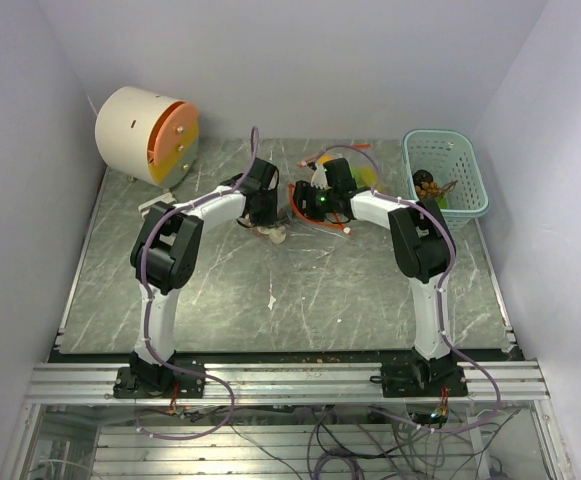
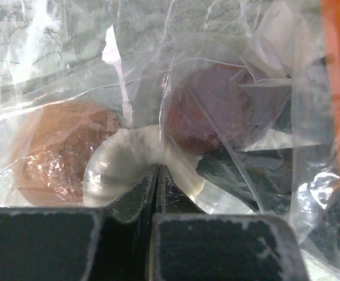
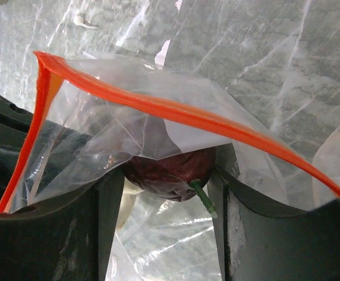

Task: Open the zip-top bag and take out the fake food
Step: Pick up the fake fruit from the zipper food storage bag, then place the fake fruit in the bin.

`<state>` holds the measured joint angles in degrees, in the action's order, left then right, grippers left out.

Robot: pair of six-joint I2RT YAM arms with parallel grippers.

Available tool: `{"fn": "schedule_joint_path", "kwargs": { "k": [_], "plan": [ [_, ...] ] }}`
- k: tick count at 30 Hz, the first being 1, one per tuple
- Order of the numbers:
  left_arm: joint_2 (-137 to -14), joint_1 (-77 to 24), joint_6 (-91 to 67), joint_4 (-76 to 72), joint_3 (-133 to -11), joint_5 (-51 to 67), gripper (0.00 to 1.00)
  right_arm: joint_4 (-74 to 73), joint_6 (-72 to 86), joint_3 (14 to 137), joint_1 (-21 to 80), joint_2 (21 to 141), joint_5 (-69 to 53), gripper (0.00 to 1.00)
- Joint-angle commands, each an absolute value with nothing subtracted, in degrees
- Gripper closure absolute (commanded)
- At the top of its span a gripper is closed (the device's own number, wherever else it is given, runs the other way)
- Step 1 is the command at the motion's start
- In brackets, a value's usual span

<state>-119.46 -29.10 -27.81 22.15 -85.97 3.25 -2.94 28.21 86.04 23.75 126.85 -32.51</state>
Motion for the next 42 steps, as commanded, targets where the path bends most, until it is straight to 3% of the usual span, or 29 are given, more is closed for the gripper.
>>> {"fn": "schedule_joint_path", "kwargs": {
  "k": [1, 6, 8, 25, 42],
  "plan": [
    [-121.81, -29.53, -26.83, 24.13, -87.00, 3.37, 0.93, -4.08, 26.66, 86.03, 24.17, 127.55, -31.81, 0.45],
    [-121.58, -29.53, -26.85, 24.02, -86.28, 3.35, 0.93, -5.03, 25.71, 86.03, 23.87, 125.71, -29.56, 0.62],
    [-121.55, -29.53, -27.01, 24.20, -86.02, 3.26, 0.93, -4.82, 25.82, 85.31, 23.13, 123.96, -29.07, 0.64],
    [-121.72, -29.36, -27.42, 23.55, -85.05, 3.73, 0.93, -6.05, 27.36, 78.02, 4.92, 102.14, -28.04, 0.66],
    [-116.24, -29.36, -26.93, 24.44, -85.99, 4.20, 0.93, -15.96, 31.81, 80.90, -14.34, 94.27, -18.23, 0.65]
  ]
}}
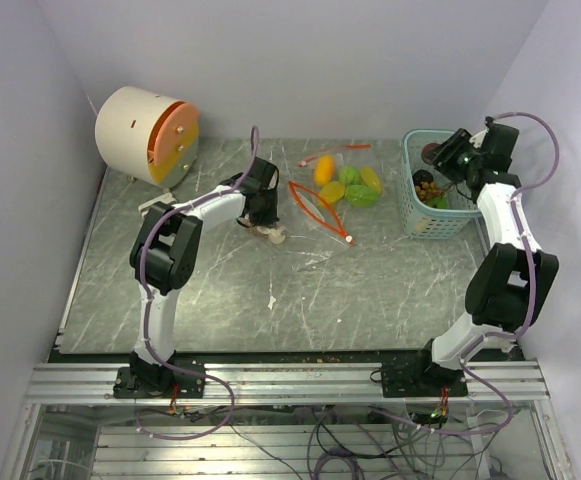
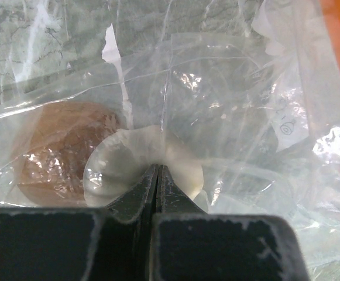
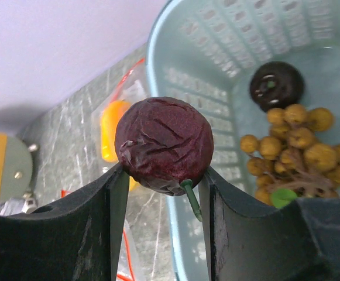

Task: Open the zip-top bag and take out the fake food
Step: Place the fake fruit in the bin.

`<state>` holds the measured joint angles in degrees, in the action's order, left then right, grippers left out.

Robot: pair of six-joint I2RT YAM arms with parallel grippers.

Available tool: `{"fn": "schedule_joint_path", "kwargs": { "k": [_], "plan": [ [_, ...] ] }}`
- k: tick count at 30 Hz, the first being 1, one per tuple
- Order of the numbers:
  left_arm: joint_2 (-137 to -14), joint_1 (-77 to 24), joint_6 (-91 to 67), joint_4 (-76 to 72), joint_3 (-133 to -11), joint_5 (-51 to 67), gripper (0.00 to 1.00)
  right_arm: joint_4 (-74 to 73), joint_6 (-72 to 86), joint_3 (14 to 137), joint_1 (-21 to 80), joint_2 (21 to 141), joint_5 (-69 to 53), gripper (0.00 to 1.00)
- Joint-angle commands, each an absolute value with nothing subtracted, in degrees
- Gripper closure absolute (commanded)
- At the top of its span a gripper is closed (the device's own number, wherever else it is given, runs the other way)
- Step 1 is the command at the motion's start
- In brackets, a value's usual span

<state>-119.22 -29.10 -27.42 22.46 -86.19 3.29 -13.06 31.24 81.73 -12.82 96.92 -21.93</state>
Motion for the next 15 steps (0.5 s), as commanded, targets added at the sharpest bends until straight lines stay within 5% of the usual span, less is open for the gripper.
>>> {"fn": "schedule_joint_path", "kwargs": {
  "k": [1, 5, 8, 15],
  "plan": [
    [-115.73, -29.36, -27.26, 24.31, -86.24, 4.89, 0.92, -16.47, 31.48, 80.30, -14.33, 94.06, -17.57, 0.62],
    [-113.88, -29.36, -27.96, 24.07, -87.82, 6.73, 0.80, -17.76, 29.11, 79.61, -14.35, 93.00, -13.70, 0.40],
    [-113.32, -29.36, -28.15, 24.15, -90.54, 9.04, 0.57, -18.99, 26.91, 80.45, -14.33, 92.18, -12.00, 0.23],
    [-109.11, -28.85, -29.29, 25.12, -92.18, 7.32, 0.29, -21.00, 21.35, 82.26, -8.70, 90.21, -6.30, 0.17]
  ]
}}
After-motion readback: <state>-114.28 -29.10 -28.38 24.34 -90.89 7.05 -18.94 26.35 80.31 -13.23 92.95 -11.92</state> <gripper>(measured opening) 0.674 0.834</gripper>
